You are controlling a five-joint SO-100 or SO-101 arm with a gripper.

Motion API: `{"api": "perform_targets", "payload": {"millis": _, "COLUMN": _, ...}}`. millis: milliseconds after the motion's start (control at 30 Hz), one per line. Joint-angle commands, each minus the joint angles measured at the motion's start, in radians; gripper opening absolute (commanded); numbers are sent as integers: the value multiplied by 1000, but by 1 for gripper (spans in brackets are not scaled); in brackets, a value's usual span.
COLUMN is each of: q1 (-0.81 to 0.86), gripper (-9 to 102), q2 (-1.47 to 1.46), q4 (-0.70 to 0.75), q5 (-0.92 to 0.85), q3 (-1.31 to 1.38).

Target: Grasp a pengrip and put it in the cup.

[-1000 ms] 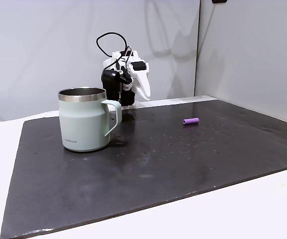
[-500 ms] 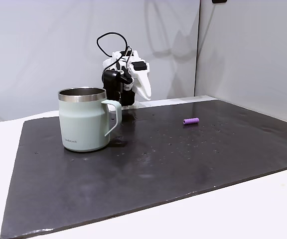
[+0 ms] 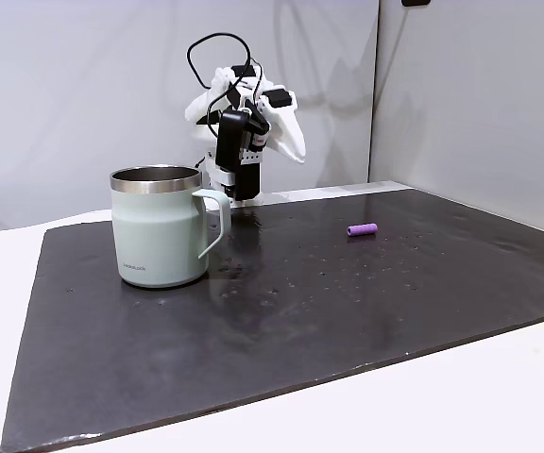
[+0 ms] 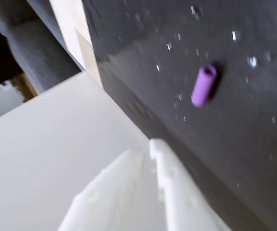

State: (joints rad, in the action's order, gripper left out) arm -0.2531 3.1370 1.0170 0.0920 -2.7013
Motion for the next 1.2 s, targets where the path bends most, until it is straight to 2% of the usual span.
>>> {"api": "perform_targets", "payload": {"millis": 0, "q1": -46, "gripper": 0, "q2": -212, "q4": 140, "q5": 66, "q3": 308}}
{"api": "perform_targets", "payload": {"millis": 300, "q1": -140, "gripper": 0, "q2": -793, "q4": 426, "q5": 293, "q3": 943}}
{"api": "perform_targets", "payload": {"millis": 400, "q1": -155, "gripper": 0, "q2": -957, "q4": 476, "q5": 342, "q3": 1094}}
{"api": "perform_targets", "payload": {"millis": 533, "q1": -166, "gripper": 4, "q2": -1103, "q4": 459, "q5": 359, "q3": 1170}}
{"api": "perform_targets", "payload": {"millis": 667, "q1": -169, "gripper": 23, "q2": -1259, "q4": 457, "q5": 407, "q3": 1223}}
{"api": "perform_targets", "payload": {"millis": 733, "q1": -170, "gripper": 27, "q2": -1330, "q4": 454, "q5": 433, "q3": 1256}}
{"api": "perform_targets", "payload": {"millis": 1167, "q1": -253, "gripper": 28, "q2": -1591, "q4": 405, "q5": 526, "q3": 1287}}
